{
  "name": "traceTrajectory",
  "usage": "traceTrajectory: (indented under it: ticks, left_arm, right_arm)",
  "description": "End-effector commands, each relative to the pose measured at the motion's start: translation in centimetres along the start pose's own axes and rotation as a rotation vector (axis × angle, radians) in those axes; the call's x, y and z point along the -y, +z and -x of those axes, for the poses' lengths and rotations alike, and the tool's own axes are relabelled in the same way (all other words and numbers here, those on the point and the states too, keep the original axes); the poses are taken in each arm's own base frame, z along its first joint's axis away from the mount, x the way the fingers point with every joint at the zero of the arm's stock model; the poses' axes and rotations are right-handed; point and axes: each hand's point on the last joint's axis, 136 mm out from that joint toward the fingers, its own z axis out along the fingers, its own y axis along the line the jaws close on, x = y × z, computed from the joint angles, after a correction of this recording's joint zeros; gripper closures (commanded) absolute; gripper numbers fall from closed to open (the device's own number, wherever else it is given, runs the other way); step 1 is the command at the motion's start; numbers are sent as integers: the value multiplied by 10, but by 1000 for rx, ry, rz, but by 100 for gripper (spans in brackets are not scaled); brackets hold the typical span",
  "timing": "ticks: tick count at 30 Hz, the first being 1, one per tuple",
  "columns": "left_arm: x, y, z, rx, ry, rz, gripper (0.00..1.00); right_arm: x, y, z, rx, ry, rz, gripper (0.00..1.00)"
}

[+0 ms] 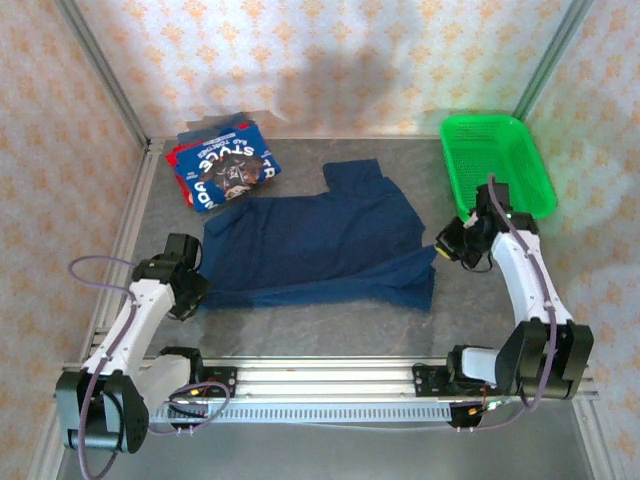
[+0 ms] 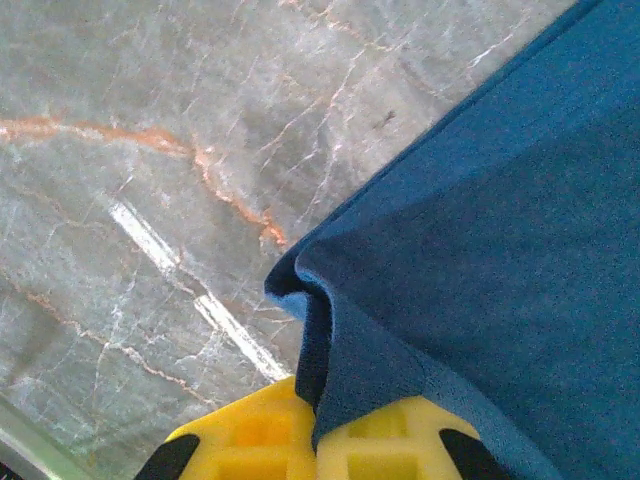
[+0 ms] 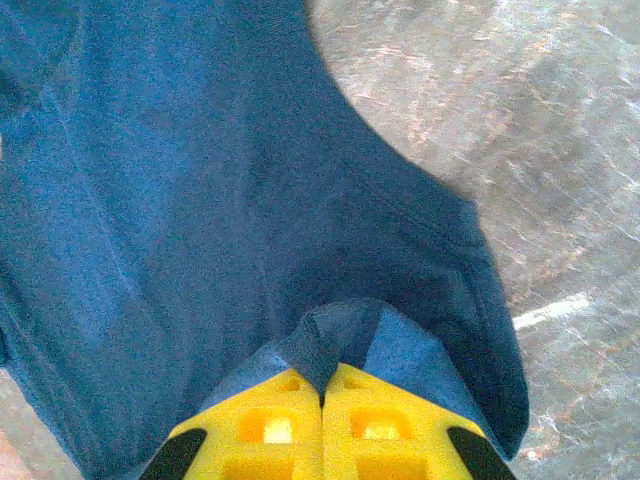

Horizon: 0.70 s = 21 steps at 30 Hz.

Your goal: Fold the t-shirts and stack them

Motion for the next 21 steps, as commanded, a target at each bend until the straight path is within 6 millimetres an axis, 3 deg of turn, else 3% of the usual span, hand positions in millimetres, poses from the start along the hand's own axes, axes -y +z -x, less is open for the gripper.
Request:
traceTrajectory:
  ticks: [1,21]
  left_arm:
    - [4,-2,16,58,39,17,100]
    - [25,16,36,61,134,72,100]
  right_arm:
    - [-8,-2,16,60,-77,-33,100]
    - [-50,13,50,53,-299,-79,100]
